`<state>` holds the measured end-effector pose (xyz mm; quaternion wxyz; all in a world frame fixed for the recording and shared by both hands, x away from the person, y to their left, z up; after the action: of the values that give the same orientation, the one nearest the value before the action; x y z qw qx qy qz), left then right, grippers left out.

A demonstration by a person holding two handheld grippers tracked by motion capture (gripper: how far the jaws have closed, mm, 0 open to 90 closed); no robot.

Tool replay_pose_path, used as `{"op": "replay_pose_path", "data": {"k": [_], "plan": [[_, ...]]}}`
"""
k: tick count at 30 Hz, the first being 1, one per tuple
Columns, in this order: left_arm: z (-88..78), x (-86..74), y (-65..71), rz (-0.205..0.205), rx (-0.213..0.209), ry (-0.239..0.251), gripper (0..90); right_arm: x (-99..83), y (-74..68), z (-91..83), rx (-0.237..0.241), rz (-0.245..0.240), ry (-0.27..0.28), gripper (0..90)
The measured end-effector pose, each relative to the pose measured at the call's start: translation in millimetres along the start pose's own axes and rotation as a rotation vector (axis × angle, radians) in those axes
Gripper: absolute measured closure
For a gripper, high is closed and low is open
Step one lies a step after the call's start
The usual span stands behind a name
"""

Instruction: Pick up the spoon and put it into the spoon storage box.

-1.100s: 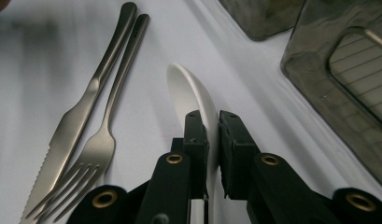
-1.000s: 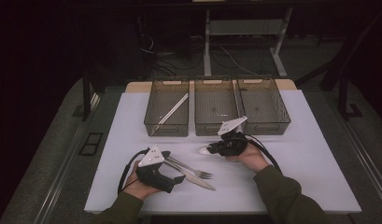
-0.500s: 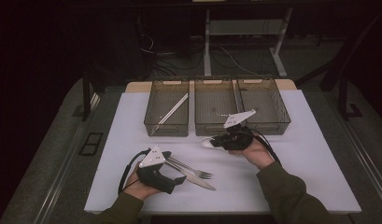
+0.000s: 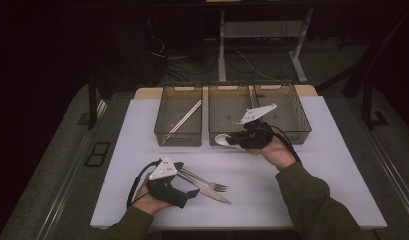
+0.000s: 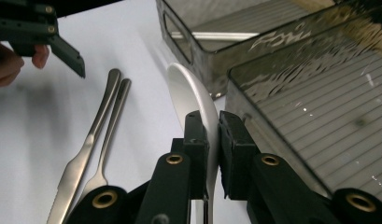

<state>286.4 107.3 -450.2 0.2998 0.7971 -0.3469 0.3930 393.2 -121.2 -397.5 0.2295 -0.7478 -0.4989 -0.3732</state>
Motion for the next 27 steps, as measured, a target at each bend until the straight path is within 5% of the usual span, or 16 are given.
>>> {"op": "replay_pose_path", "data": {"k": [15, 27], "plan": [[-1.3, 0.3, -0.3, 0.003, -0.003, -0.002, 0.0, 27.4, 27.9, -6.7, -0.053, 0.002, 0.030, 82.0], [-1.2, 0.6, 0.1, 0.009, -0.004, 0.003, 0.0, 42.5, 57.7, 8.8, -0.104, 0.038, 0.025, 82.0]]}}
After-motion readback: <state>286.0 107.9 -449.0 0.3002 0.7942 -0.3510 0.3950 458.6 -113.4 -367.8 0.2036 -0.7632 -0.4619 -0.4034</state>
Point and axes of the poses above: each handheld gripper's, and its own axes: z roughly forward along the jaws, x roughly out of its top, y roughly to its right, the point moved 5 cm from there along z, roughly forward along the jaws, and after that the axes turned 9 degrees about -z, right-handed, at the moved point
